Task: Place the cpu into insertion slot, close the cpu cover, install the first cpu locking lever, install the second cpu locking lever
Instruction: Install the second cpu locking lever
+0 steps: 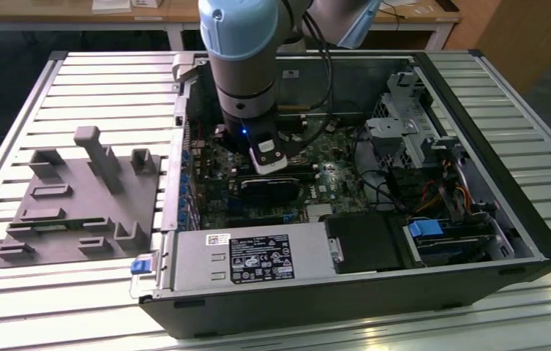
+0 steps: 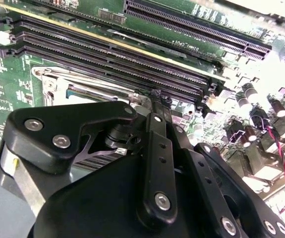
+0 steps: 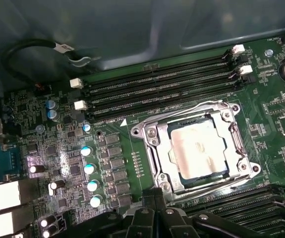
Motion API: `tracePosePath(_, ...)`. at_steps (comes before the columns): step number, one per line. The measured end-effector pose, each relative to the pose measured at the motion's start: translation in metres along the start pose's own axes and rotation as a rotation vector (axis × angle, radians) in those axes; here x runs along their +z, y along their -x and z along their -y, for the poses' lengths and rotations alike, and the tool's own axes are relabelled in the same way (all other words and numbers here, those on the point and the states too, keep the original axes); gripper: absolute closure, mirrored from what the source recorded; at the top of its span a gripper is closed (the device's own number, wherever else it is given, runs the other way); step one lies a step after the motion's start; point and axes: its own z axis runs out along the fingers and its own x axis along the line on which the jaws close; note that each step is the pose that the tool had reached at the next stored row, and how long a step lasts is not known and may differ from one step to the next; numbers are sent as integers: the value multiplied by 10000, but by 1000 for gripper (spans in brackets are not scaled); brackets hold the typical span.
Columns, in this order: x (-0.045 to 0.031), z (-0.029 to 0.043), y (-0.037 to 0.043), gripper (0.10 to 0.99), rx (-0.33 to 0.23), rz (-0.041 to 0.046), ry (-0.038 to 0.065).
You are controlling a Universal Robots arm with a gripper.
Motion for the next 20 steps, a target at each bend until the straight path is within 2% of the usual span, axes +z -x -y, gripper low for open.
tracePosePath(5,-84,-18,2,980,1,-2,3)
tracePosePath(12,-248,-54,10,980,0,-3,4)
tracePosePath(20,-259,-62,32,980,-2,-4,-3)
